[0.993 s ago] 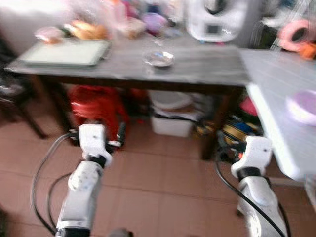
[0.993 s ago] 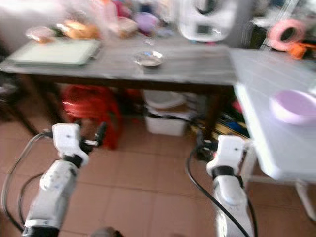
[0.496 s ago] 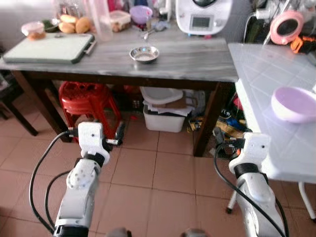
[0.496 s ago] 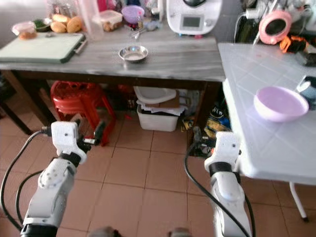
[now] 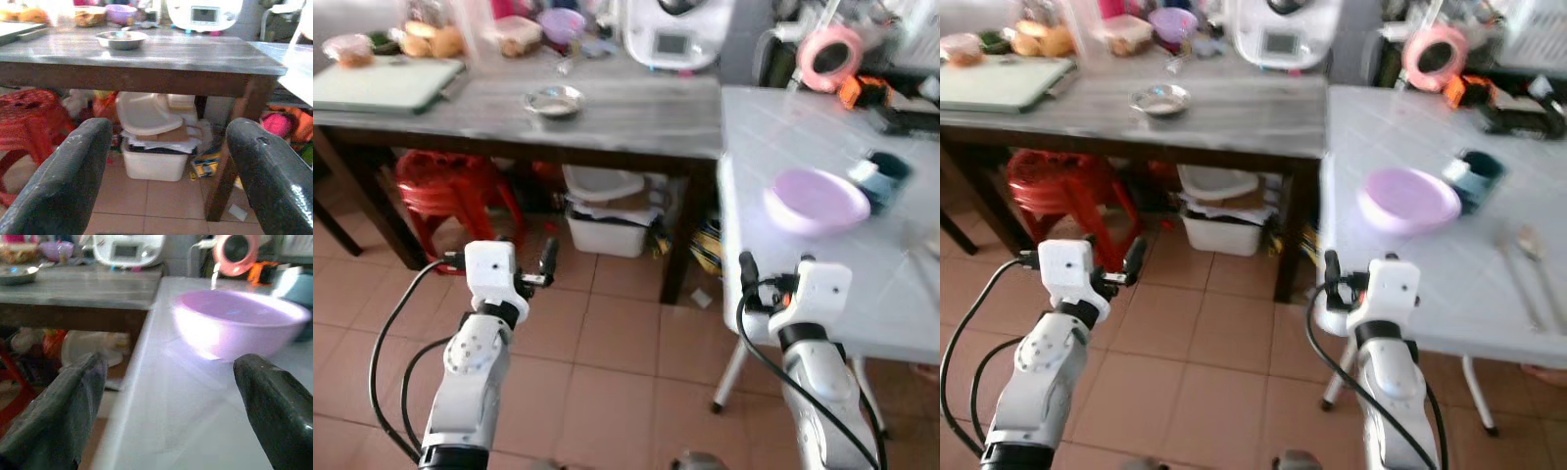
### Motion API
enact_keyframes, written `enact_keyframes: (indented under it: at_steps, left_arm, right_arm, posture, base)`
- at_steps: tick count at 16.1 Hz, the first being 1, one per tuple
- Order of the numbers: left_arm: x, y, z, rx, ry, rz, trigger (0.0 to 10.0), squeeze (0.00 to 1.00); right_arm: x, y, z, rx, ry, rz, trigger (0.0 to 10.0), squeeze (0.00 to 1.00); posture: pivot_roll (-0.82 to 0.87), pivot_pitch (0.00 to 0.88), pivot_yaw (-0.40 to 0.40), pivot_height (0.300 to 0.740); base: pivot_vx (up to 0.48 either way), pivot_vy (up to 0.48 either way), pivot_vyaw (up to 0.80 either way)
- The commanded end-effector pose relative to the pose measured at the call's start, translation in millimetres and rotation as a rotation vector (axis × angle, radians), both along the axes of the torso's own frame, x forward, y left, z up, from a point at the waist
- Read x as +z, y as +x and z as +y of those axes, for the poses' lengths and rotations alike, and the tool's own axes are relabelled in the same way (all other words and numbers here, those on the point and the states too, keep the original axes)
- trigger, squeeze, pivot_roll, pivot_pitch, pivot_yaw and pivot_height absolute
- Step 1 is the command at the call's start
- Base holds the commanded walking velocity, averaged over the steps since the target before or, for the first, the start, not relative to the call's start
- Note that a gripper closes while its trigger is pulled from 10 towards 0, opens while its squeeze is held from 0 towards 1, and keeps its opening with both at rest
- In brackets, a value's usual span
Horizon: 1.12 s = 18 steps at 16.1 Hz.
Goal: Setting the table
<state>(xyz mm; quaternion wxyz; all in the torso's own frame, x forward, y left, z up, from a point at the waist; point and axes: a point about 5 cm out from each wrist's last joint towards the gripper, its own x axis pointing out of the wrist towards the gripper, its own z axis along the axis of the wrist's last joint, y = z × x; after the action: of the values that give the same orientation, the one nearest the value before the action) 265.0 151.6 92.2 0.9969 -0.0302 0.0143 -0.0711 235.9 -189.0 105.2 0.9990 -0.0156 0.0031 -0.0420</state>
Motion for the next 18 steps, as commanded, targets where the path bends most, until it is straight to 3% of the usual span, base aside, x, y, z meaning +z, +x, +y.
enact_keyframes:
  at_steps: [1, 10, 14, 18]
  left_arm:
    - [2.7, 2.0, -5.8, -0.018, 0.004, -0.008, 10.0, 0.00]
    - [-1.3, -0.4, -2.5, -0.006, 0.018, 0.004, 10.0, 0.00]
    - [3.4, -1.7, -4.9, -0.053, -0.019, -0.036, 10.0, 0.00]
    - [4.9, -1.5, -7.2, -0.071, -0.016, -0.046, 10.0, 0.00]
  right_arm:
    - [5.7, 0.1, -5.8, -0.026, -0.032, -0.031, 10.0, 0.00]
    - [5.7, 2.7, -6.8, -0.027, -0.055, -0.037, 10.0, 0.00]
    - [6.3, 4.1, -5.9, -0.025, -0.051, -0.041, 10.0, 0.00]
    - [5.5, 2.6, -5.2, -0.021, -0.047, -0.043, 10.0, 0.00]
  posture:
    - [-0.06, 0.000, 0.028, 0.740]
    - [-0.06, 0.000, 0.023, 0.740]
    - [-0.06, 0.000, 0.027, 0.740]
    - [-0.06, 0.000, 0.030, 0.740]
  base:
    - [0.000, -0.435, 0.00]
    - [0.000, -0.379, 0.00]
    - [0.000, 0.000, 0.00]
    - [0.298, 0.000, 0.00]
